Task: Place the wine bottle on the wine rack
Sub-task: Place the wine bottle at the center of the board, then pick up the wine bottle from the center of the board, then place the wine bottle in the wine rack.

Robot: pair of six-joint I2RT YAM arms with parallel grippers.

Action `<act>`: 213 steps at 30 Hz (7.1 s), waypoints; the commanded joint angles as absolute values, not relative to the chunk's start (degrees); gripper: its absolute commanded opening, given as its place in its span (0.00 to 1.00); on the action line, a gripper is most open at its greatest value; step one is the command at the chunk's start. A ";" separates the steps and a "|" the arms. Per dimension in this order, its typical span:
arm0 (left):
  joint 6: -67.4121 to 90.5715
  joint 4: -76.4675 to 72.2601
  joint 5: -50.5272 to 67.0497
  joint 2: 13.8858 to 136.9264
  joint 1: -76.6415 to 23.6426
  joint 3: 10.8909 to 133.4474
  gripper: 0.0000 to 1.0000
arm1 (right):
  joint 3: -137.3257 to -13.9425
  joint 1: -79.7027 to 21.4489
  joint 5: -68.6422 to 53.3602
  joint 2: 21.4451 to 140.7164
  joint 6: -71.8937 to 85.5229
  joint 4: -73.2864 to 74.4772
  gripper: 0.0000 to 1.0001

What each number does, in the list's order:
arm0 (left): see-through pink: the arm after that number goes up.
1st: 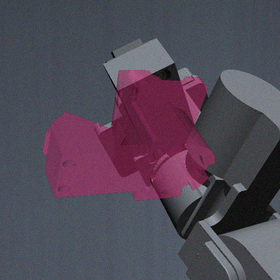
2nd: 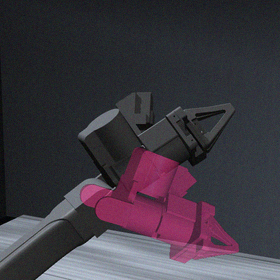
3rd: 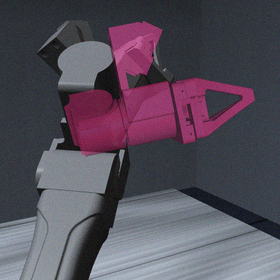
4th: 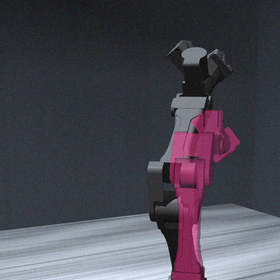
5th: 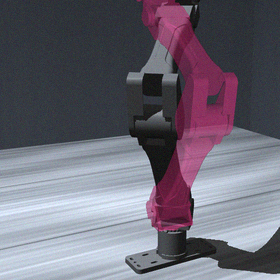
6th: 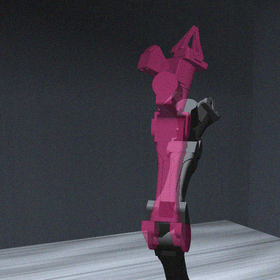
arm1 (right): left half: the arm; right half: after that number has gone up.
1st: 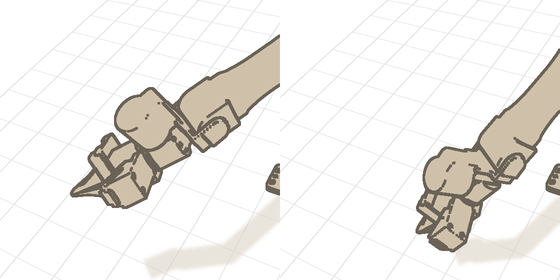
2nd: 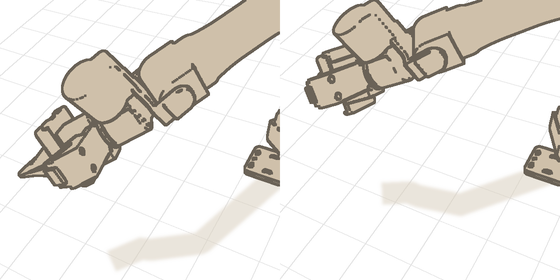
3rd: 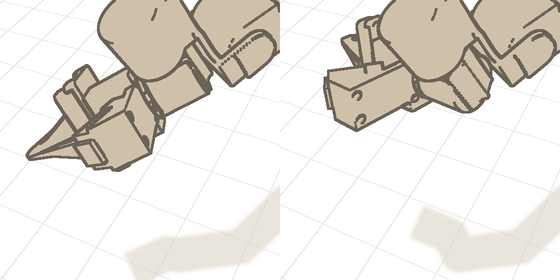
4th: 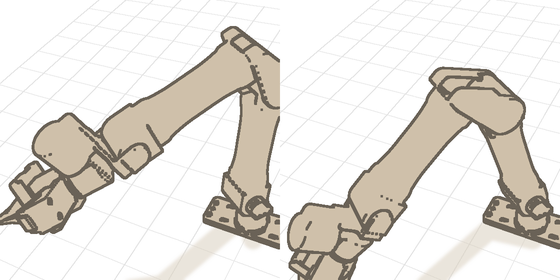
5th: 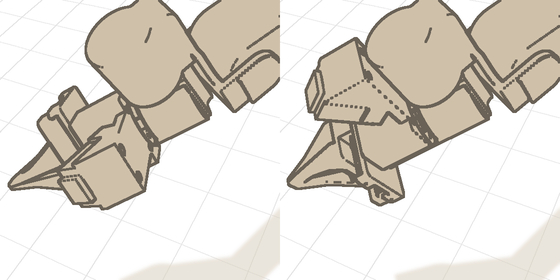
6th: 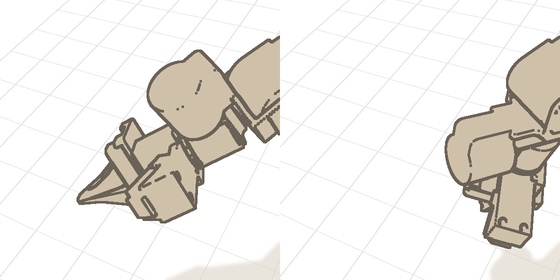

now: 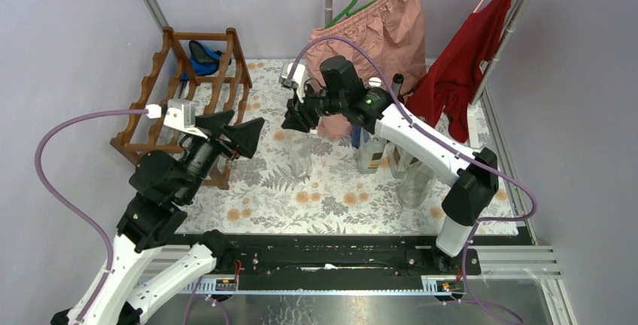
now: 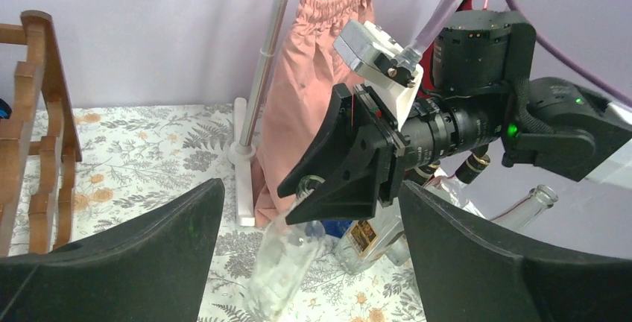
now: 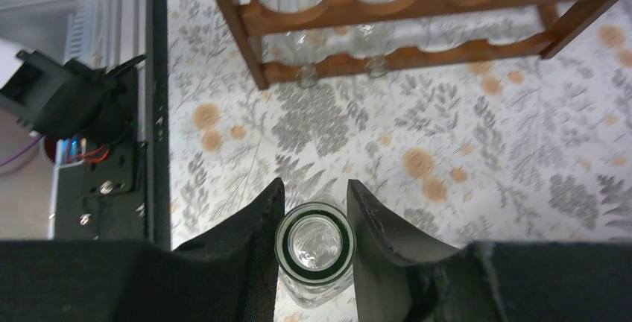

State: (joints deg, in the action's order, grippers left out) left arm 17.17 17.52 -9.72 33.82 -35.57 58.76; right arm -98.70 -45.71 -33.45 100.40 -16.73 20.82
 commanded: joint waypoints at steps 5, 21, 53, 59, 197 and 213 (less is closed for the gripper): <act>16.32 17.05 -12.40 31.97 -35.24 57.63 0.94 | -92.20 -47.29 -28.89 101.14 -15.77 -2.60 0.05; 18.16 16.72 -8.94 33.79 -35.22 57.55 0.94 | -86.87 -48.21 -34.03 95.72 -16.46 3.65 0.79; 26.88 59.95 -24.30 76.77 -43.11 98.87 0.80 | -120.63 -18.02 -42.53 92.34 -18.43 45.35 1.00; 19.68 61.48 -29.71 83.48 -44.17 97.39 0.76 | -119.76 -17.60 -42.85 92.64 -17.67 44.85 1.00; -26.11 10.51 -46.79 109.29 -31.22 68.17 0.50 | -120.24 -16.33 -48.46 92.23 -18.52 46.55 1.00; -12.43 21.87 -37.60 99.55 -34.23 72.26 0.92 | -122.45 -16.35 -50.27 91.67 -21.10 48.68 1.00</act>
State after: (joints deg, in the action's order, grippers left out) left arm -18.13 18.79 -41.19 106.08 -32.75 69.45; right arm -119.85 -16.71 -47.72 94.21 -19.33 48.25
